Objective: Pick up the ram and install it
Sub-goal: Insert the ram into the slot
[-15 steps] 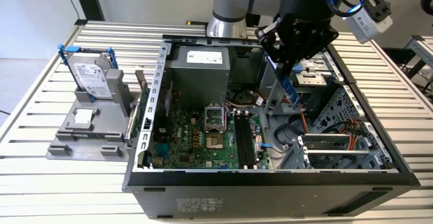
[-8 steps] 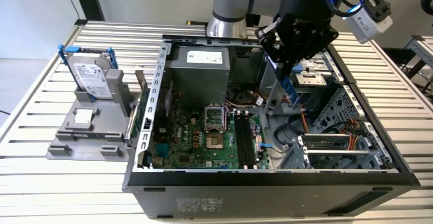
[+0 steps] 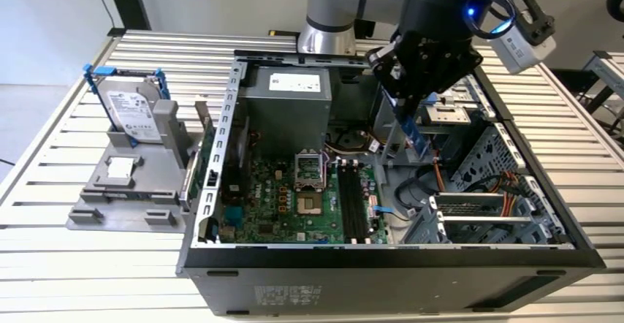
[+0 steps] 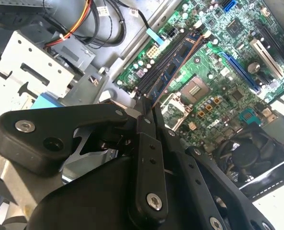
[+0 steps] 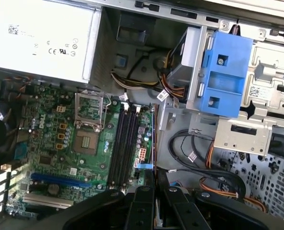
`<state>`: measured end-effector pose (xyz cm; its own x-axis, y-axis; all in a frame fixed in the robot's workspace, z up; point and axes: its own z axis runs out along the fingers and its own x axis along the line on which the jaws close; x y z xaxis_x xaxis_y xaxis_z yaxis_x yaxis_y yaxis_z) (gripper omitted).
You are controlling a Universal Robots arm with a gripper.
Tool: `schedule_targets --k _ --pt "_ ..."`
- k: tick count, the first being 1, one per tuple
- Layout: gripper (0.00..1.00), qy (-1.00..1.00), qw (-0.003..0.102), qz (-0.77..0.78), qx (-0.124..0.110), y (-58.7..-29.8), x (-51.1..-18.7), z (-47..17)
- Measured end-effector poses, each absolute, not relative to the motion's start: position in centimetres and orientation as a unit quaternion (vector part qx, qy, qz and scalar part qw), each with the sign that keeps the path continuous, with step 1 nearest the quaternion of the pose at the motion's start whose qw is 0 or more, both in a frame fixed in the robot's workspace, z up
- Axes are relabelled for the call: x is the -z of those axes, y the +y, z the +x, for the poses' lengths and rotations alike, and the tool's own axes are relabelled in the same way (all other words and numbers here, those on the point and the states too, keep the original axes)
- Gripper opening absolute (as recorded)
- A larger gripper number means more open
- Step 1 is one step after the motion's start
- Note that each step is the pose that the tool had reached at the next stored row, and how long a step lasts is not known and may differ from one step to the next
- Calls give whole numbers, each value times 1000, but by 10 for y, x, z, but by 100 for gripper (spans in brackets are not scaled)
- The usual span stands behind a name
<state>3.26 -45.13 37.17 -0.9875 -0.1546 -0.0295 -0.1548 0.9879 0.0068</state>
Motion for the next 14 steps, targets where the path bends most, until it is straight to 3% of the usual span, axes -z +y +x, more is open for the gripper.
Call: schedule_targets --k 14 --pt "0 1000 14 -10 -3 -451 -349 33"
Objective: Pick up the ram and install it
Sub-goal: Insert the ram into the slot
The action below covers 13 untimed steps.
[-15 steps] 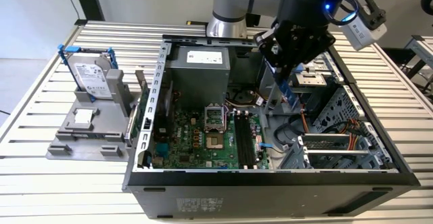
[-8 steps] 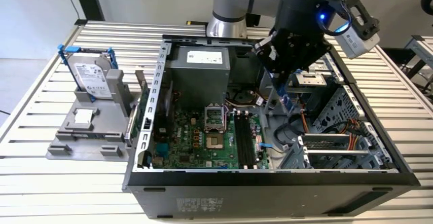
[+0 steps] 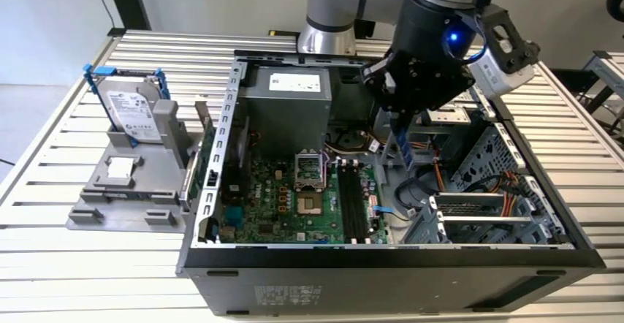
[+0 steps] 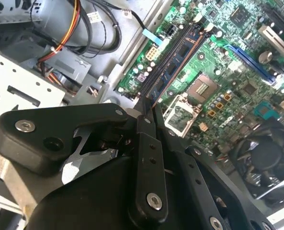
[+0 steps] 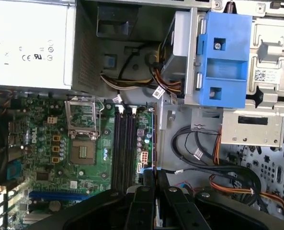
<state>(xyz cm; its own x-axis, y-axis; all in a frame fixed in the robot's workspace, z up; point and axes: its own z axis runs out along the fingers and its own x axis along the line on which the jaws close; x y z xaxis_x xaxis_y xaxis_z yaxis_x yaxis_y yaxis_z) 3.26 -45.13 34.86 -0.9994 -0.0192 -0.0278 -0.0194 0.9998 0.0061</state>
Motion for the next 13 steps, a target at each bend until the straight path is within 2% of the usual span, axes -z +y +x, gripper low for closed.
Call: schedule_targets --k 13 --pt "0 1000 14 -1 -2 -450 -339 32"
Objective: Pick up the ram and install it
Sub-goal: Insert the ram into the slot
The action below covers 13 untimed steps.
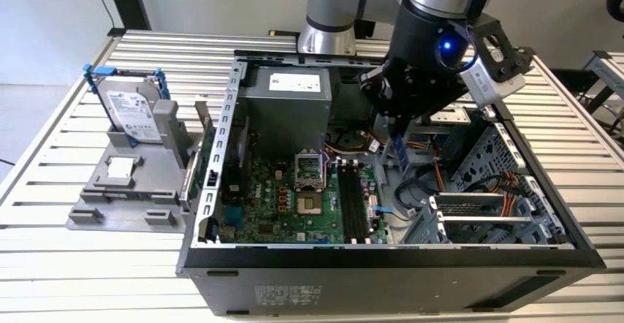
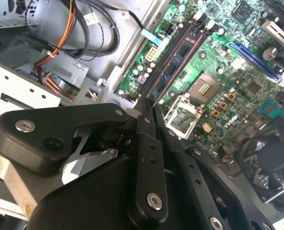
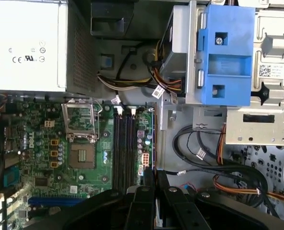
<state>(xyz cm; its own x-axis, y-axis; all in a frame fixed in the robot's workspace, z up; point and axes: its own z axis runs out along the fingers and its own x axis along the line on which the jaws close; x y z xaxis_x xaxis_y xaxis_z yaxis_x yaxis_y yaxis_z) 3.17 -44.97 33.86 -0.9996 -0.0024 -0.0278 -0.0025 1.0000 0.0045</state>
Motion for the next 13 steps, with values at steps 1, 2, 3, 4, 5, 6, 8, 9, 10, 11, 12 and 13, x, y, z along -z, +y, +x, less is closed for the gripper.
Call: schedule_targets --k 1,2,3,4,5,6,8,9,10,11,12,13 --pt "0 1000 14 0 -2 -450 -337 31" --pt "0 1000 14 1 -2 -450 -335 30" --pt "0 1000 14 2 -2 -450 -333 29" --pt "0 1000 14 4 -2 -450 -332 28" --pt "0 1000 14 6 -2 -450 -330 27" --pt "0 1000 14 9 -2 -450 -329 26" --pt "0 1000 14 14 -2 -450 -325 25" --pt "0 1000 14 17 -2 -450 -324 24" --pt "0 1000 14 20 -2 -450 -322 24" --pt "0 1000 14 25 -2 -450 -320 23" --pt "0 999 14 29 -2 -450 -318 23" --pt "0 999 14 33 -1 -450 -316 23"
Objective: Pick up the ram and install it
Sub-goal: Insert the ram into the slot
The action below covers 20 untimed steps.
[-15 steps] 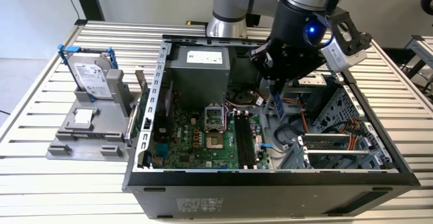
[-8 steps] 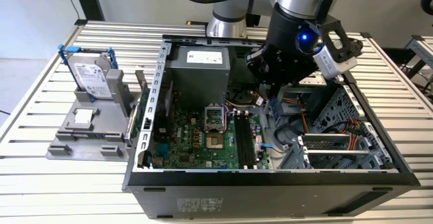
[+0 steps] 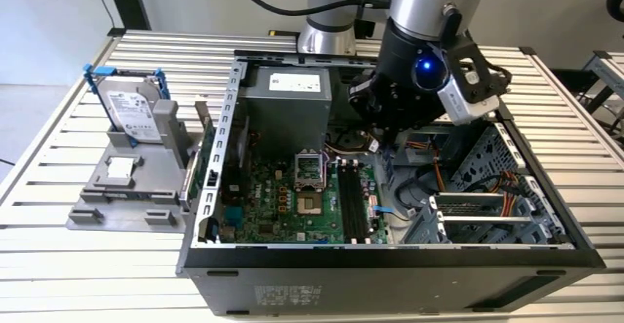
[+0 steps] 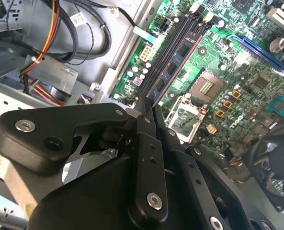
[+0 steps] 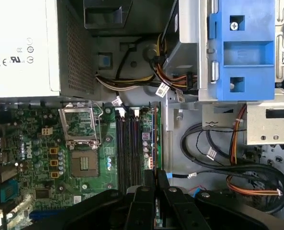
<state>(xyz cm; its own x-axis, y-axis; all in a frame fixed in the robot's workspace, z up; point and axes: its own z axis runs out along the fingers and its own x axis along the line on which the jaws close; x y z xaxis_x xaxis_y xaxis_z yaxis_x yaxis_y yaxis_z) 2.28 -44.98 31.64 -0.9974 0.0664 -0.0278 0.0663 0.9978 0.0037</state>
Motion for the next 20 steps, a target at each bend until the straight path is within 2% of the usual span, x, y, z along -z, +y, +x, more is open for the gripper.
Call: schedule_targets --k 20 --pt "0 1000 14 14 -3 -463 -280 20"
